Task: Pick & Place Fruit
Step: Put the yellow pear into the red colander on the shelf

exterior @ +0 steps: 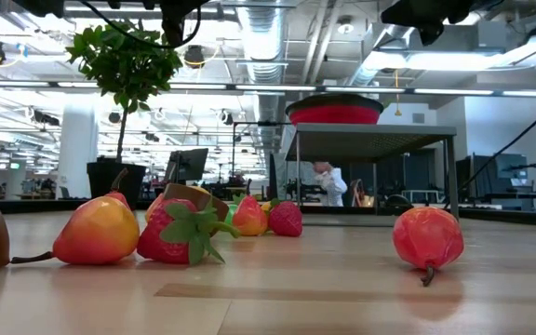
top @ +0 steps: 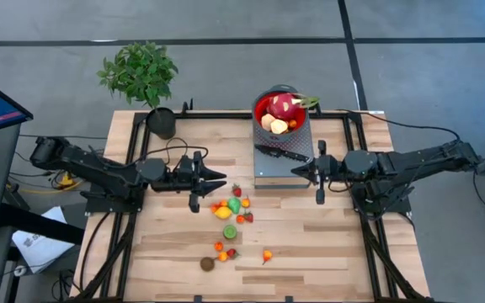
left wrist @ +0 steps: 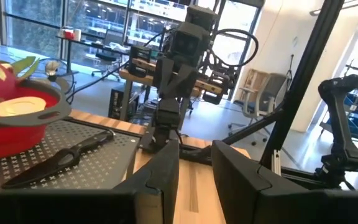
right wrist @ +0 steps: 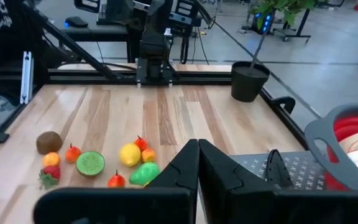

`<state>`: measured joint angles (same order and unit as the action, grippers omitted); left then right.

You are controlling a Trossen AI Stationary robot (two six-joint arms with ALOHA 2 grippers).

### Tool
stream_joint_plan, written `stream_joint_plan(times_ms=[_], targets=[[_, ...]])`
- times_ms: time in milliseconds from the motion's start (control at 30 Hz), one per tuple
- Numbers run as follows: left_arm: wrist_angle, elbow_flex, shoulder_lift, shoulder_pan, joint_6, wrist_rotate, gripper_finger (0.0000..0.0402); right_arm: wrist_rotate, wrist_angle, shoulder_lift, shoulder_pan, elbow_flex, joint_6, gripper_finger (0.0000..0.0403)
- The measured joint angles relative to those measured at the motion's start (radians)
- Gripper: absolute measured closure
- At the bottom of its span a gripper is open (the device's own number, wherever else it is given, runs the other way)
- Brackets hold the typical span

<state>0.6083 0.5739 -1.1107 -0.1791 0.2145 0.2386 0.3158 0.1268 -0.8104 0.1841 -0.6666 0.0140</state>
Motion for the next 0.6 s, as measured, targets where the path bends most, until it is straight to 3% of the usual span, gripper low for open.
stream_joint_plan(times_ms=[300, 600], targets=[[-0.001, 0.0, 0.0, 0.0, 0.003, -0.003, 0.0312, 0.0, 0.0, -0.001, 0.012, 0.0, 0.074, 0.04], [-0.001, 0.0, 0.0, 0.0, 0.056, -0.078, 0.0312, 0.0, -0.008, -0.001, 0.075, 0.0, 0.077, 0.04]])
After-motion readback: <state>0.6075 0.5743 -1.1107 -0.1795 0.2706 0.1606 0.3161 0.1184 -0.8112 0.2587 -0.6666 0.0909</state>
